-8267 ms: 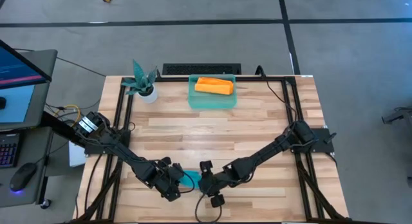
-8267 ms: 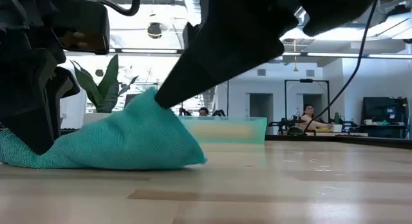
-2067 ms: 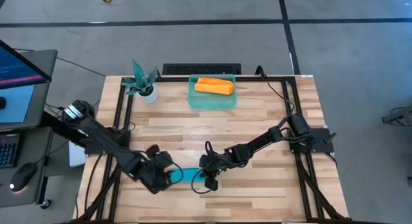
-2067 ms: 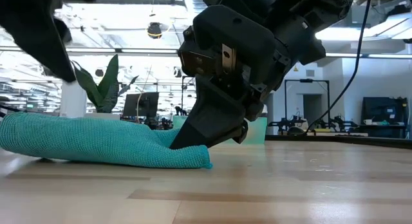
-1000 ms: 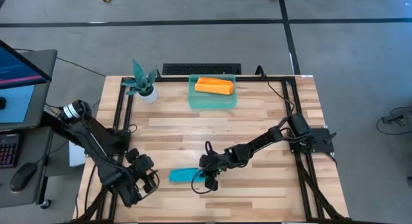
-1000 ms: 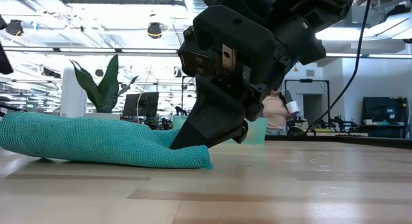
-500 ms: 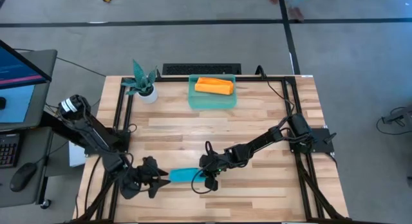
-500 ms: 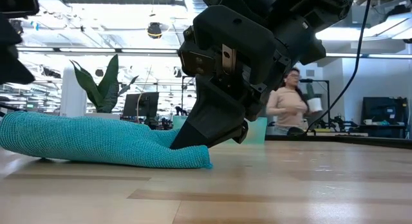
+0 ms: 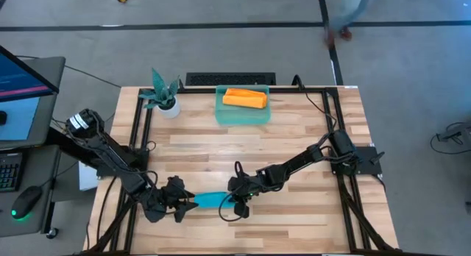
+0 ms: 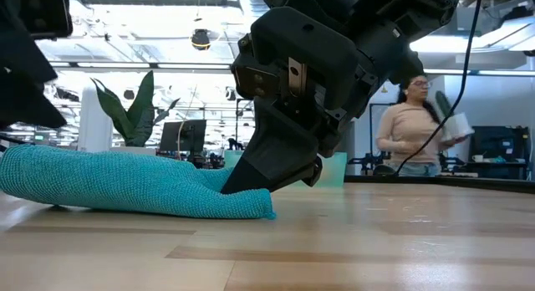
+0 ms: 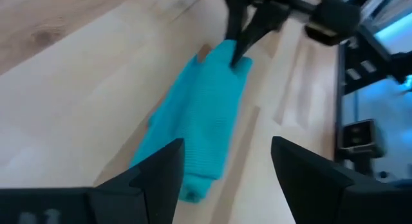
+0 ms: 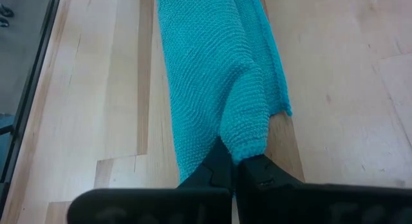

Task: Roll microfiber towels into tight, uniform cylinder then place into a basket
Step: Put the blue microfiber cloth into the blue bin

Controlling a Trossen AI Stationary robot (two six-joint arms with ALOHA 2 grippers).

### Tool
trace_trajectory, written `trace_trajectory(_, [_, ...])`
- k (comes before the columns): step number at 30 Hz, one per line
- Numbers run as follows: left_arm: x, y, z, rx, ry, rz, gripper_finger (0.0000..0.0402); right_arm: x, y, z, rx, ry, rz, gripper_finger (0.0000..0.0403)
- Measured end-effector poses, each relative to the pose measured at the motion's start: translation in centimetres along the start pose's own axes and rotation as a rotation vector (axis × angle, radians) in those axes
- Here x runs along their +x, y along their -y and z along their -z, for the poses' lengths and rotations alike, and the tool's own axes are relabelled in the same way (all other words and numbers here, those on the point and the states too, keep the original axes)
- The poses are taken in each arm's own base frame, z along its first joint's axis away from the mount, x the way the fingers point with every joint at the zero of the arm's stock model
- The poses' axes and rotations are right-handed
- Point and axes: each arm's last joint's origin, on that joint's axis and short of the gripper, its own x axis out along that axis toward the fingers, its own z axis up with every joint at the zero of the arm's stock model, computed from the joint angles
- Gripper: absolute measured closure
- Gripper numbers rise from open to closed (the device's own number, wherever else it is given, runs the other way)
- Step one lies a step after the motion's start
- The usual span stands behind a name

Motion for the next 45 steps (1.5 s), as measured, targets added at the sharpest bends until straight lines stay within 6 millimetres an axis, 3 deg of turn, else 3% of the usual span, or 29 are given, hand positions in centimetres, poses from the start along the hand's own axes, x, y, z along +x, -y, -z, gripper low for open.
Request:
trace_trajectory(10, [2.4, -1.6, 1.4, -0.028, -0.12, -0.116, 0.0154, 0.0, 0.0, 0.0, 0.0, 0.001, -0.001, 0.0389])
trace_trajectory(24, [4.4, -2.0, 2.0, 0.002, -0.095, -0.114, 0.0157, 0.0, 0.0, 0.0, 0.0, 0.001, -0.001, 0.0392])
trace_trajectory(30, [4.5, -2.0, 2.0, 0.002, -0.087, -0.114, 0.0219, 0.0, 0.0, 0.0, 0.0, 0.003, 0.007, 0.0389])
trace_trajectory(38, [4.5, -1.9, 2.0, 0.072, -0.079, -0.104, 0.0379, 0.0, 0.2, -0.1, 0.003, 0.005, 0.011, 0.0391])
trace_trajectory(45, [4.7, -2.0, 0.9, 0.115, -0.06, -0.117, 0.038, -1.1, 0.6, -0.8, -0.062, 0.004, 0.025, 0.0395])
